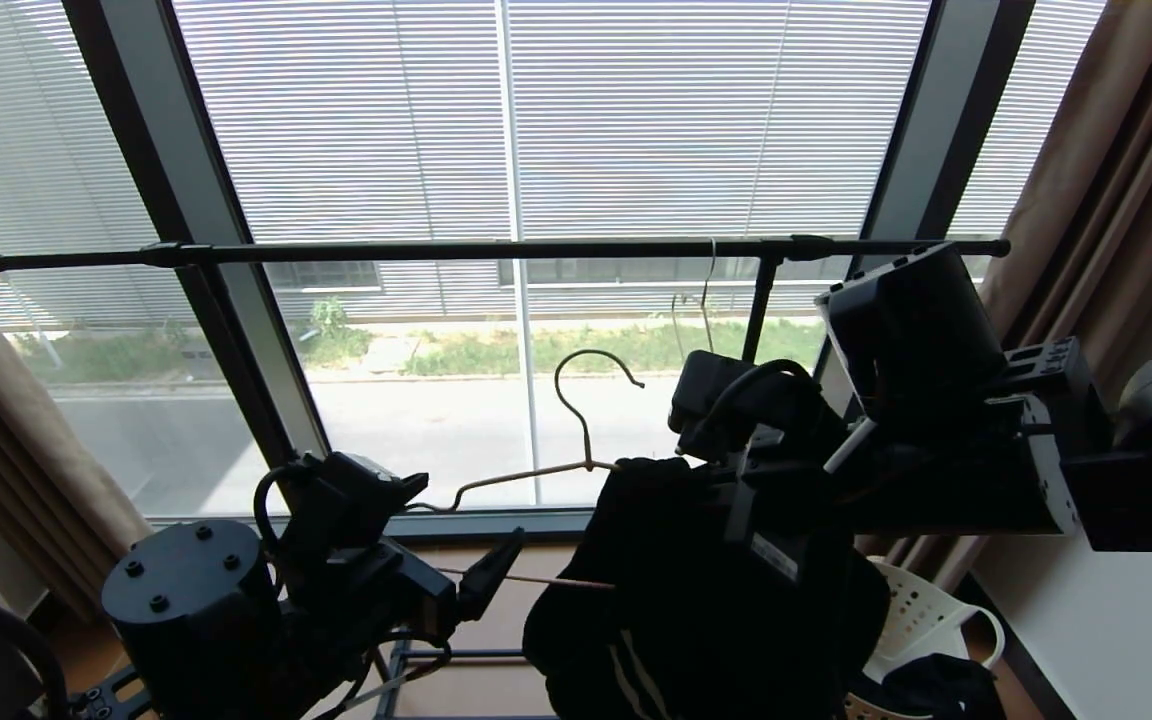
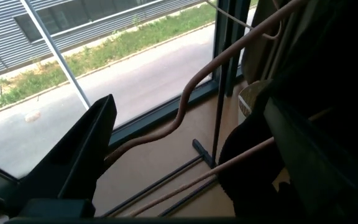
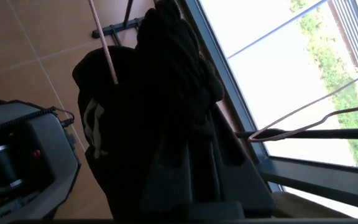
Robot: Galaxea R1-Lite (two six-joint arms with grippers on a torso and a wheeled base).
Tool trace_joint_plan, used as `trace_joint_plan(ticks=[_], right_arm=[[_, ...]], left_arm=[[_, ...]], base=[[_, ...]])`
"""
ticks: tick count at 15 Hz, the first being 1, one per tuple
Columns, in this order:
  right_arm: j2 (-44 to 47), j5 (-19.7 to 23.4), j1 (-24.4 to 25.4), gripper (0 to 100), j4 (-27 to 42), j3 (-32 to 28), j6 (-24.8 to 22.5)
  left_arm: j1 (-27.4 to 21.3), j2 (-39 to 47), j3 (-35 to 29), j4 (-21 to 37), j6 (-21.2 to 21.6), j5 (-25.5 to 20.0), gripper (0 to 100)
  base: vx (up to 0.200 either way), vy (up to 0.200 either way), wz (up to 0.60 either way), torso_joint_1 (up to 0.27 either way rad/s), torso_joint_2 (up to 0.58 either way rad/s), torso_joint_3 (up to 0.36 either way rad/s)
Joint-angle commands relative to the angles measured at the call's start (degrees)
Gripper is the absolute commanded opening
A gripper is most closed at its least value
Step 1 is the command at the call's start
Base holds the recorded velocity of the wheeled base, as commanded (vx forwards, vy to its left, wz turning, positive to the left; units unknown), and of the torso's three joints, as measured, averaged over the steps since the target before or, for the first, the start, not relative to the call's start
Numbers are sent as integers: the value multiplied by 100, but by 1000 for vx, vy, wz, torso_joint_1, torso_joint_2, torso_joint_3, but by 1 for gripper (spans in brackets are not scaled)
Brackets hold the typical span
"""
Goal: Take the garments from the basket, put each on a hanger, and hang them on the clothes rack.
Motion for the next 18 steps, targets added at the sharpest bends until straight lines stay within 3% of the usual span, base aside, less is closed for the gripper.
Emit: trace_joint_plan(ticks=[1,5,8,11,14,16,18], right_arm=[[-326,-1,-51,0,-12,262,8],[-450,-27,-394,0,-39,403,69],[-423,-27,-473,0,-47,403,166],[-388,-27,-552,0,-496,421,834],[-414,78,-754,0,-830,482,860],[-537,764,-834,0,-900,491,860],[-722,1186,-834,0,-900,526,851]], left_arm=[[19,-192,-167,-9,-47,6,100],[415,-421,-202,-9,-469,15,100],[556,-684,-202,316,-741,15,100],[661,-1238,123,1353,-1550,-20,100],[661,-1203,729,1555,-2183,-582,100],[582,-816,764,1555,-2491,-662,100],[397,-403,712,1546,-2508,-662,100]], base=[[0,0,0,0,0,0],[0,0,0,0,0,0],[0,0,0,0,0,0],[0,0,0,0,0,0],[0,0,0,0,0,0],[0,0,0,0,0,0],[0,0,0,0,0,0]])
